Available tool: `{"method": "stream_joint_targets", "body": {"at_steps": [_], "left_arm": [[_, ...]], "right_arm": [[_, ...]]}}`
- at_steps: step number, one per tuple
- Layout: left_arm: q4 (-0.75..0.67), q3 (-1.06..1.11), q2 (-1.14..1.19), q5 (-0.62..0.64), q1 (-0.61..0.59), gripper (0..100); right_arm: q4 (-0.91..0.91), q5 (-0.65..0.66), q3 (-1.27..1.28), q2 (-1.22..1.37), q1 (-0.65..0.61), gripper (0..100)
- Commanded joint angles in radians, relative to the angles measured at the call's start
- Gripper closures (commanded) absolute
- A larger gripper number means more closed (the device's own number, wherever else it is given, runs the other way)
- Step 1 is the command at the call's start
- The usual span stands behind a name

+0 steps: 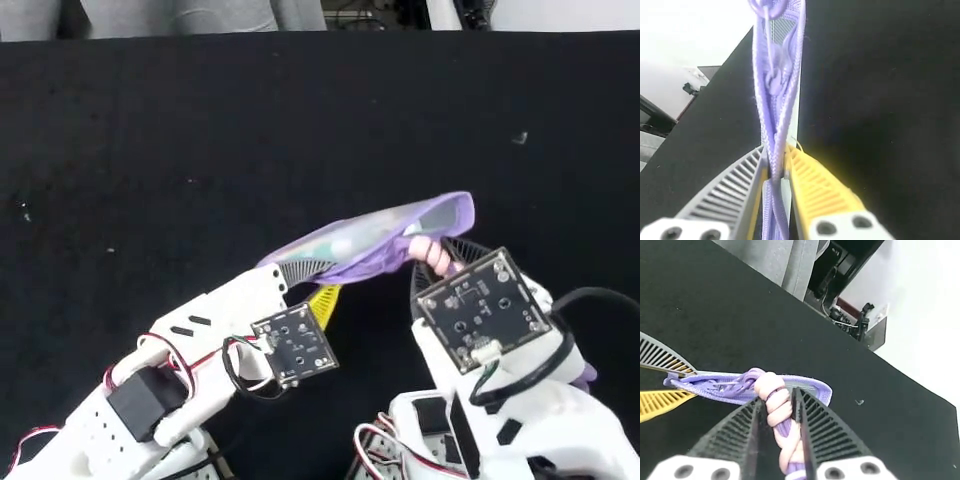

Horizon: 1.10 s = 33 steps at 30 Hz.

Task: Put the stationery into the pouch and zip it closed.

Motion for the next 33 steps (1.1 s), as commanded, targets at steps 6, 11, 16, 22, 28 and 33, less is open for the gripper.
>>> {"method": "stream_joint_targets", "body": {"at_steps": [6, 11, 16, 22, 28, 33], "left_arm": [[0.008, 0.051, 0.015, 0.006, -0.048, 97], [0.008, 0.053, 0.015, 0.006, -0.048, 97], [0.000, 0.061, 0.015, 0.008, -0.048, 97], [-0.029, 0.019, 0.015, 0.135, -0.107, 97], [-0.046, -0.039, 0.015, 0.322, -0.173, 97], [-0.048, -0.090, 0.015, 0.512, -0.170, 97]], "right_arm": [[0.021, 0.003, -0.191, 0.031, 0.041, 98.7], [0.023, 0.003, -0.208, 0.067, 0.043, 98.7], [0.026, 0.003, -0.209, 0.076, 0.043, 98.7], [0.026, 0.005, -0.073, 0.002, 0.038, 85.7], [0.023, -0.043, 0.068, -0.119, 0.034, 85.5], [0.018, -0.195, 0.200, -0.177, -0.017, 85.8]]}}
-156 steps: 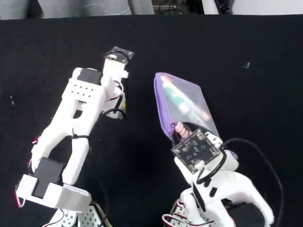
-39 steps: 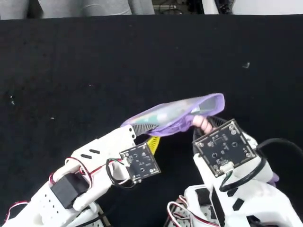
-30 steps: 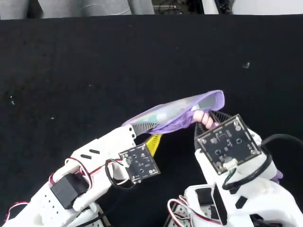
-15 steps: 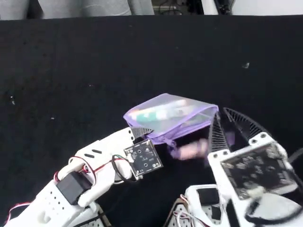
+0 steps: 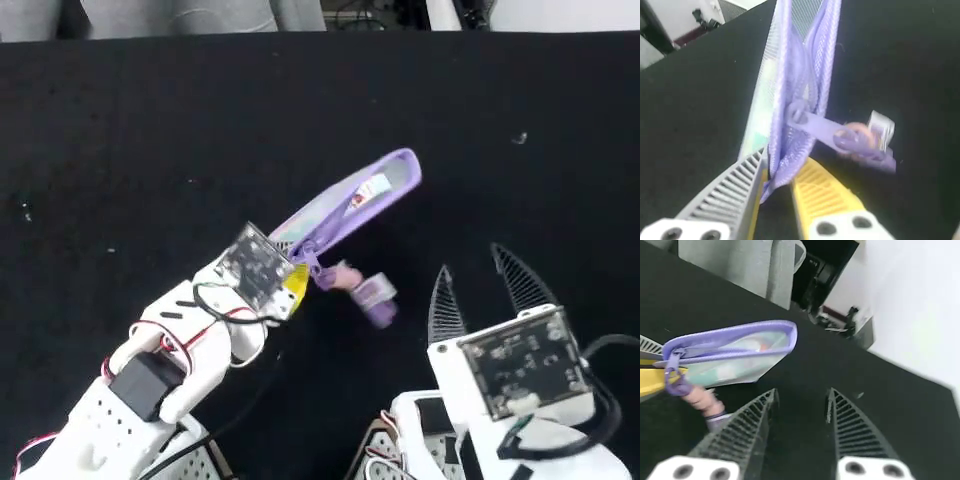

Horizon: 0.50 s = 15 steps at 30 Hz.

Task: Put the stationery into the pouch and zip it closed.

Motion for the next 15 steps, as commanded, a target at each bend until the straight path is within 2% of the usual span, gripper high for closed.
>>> {"method": "stream_joint_targets", "body": {"at_steps": [1, 4, 8, 15], "left_arm": [[-0.018, -0.104, 0.000, 0.153, -0.021, 97], [-0.018, -0.130, 0.000, 0.235, -0.022, 97], [-0.046, -0.124, -0.002, 0.282, -0.022, 97], [-0.078, -0.120, -0.002, 0.379, -0.079, 97]], "right_arm": [[0.017, -0.084, 0.099, -0.013, -0.092, 85.8], [-0.023, -0.103, 0.208, -0.030, -0.261, 86.1], [-0.075, -0.078, 0.262, -0.120, -0.436, 86.1], [-0.132, -0.074, 0.355, -0.193, -0.525, 86.1]]}}
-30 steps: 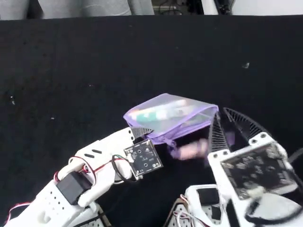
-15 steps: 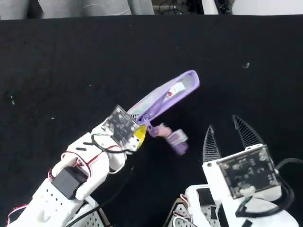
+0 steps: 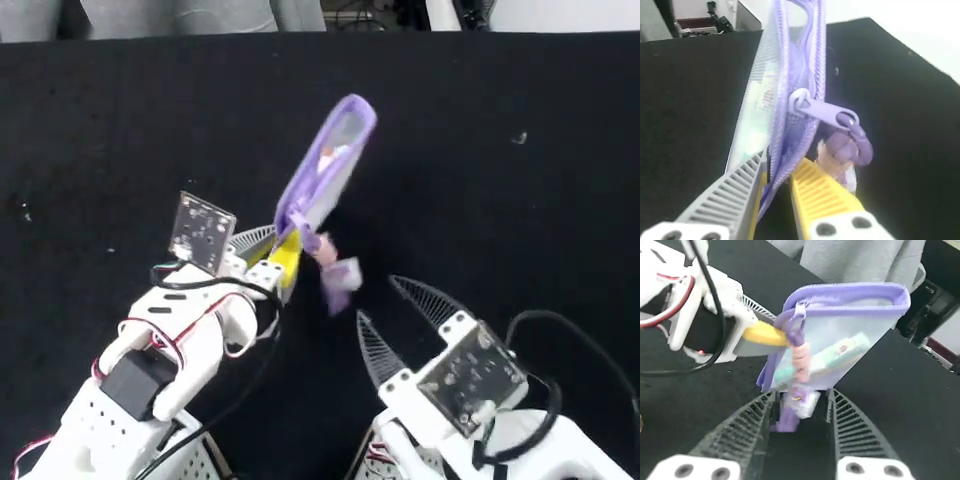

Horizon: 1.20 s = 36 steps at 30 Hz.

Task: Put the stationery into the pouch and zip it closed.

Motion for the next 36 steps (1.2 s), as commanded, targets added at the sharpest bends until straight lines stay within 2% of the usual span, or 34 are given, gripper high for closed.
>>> {"method": "stream_joint_targets", "body": {"at_steps": [1, 8, 14, 17, 21, 34, 36], "left_arm": [[-0.043, -0.071, -0.003, 0.063, -0.019, 97], [-0.041, -0.070, -0.003, 0.101, -0.019, 97], [-0.048, -0.044, -0.008, 0.101, -0.016, 97], [-0.048, -0.044, -0.012, 0.098, 0.024, 97], [-0.043, -0.044, -0.012, 0.095, 0.050, 97], [-0.032, -0.038, -0.014, 0.095, 0.044, 97], [-0.015, -0.042, -0.014, 0.095, 0.047, 97]], "right_arm": [[-0.077, 0.015, 0.047, -0.005, -0.035, 86.1], [-0.407, 0.071, 0.381, -0.079, -0.037, 86.1], [-0.552, 0.043, 0.584, -0.280, -0.041, 86.1], [-0.597, -0.018, 0.680, -0.375, -0.071, 86.1], [-0.632, -0.029, 0.757, -0.444, -0.095, 86.1], [-0.720, -0.018, 0.782, -0.418, -0.087, 86.1], [-0.730, 0.014, 0.791, -0.418, -0.063, 86.2]]}}
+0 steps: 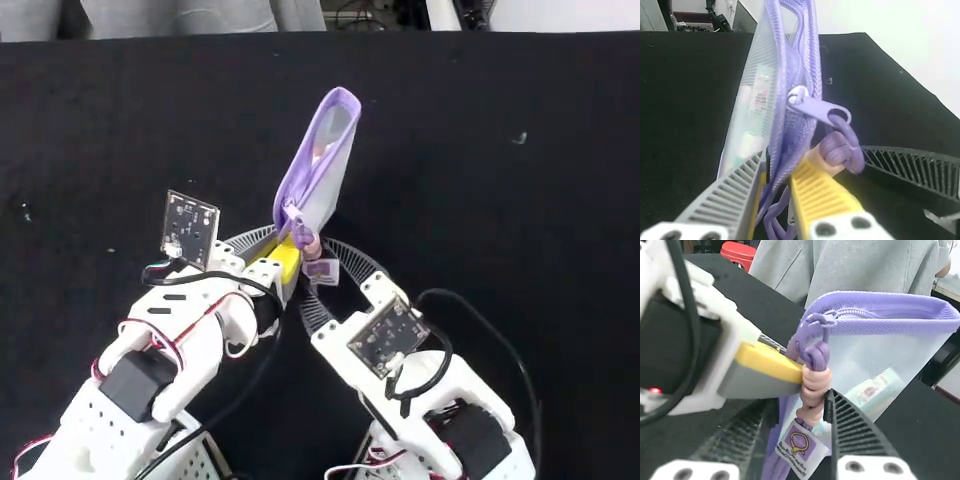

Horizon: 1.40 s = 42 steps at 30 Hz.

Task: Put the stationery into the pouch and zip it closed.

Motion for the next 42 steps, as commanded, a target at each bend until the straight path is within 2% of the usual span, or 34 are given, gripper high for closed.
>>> {"method": "stream_joint_targets", "body": {"at_steps": [1, 4, 7, 14, 23, 34, 37, 40, 42], "left_arm": [[0.000, -0.039, -0.014, 0.008, 0.021, 97], [0.000, -0.039, -0.014, 0.008, 0.022, 97], [0.000, -0.038, -0.014, 0.008, 0.022, 97], [-0.002, -0.030, -0.014, 0.008, 0.018, 97], [-0.008, -0.010, -0.014, -0.008, 0.010, 97], [-0.009, 0.007, -0.014, -0.035, -0.048, 97], [-0.009, 0.007, -0.014, -0.035, -0.047, 97], [-0.009, 0.007, -0.014, -0.035, -0.045, 97], [-0.008, 0.008, -0.014, -0.035, -0.045, 97]], "right_arm": [[-0.064, 0.044, 0.013, -0.094, 0.035, 86.3], [-0.149, 0.052, 0.077, -0.094, 0.091, 92.4], [-0.164, 0.058, 0.094, -0.094, 0.095, 98.1], [-0.075, 0.058, -0.005, -0.104, 0.097, 98.6], [0.143, 0.061, -0.229, -0.104, 0.100, 98.7], [0.147, 0.161, -0.271, -0.093, 0.209, 98.7], [0.147, 0.068, -0.226, -0.096, 0.207, 96.6], [0.103, -0.052, -0.150, -0.097, 0.206, 85.7], [0.035, -0.038, -0.081, -0.097, 0.206, 79.4]]}}
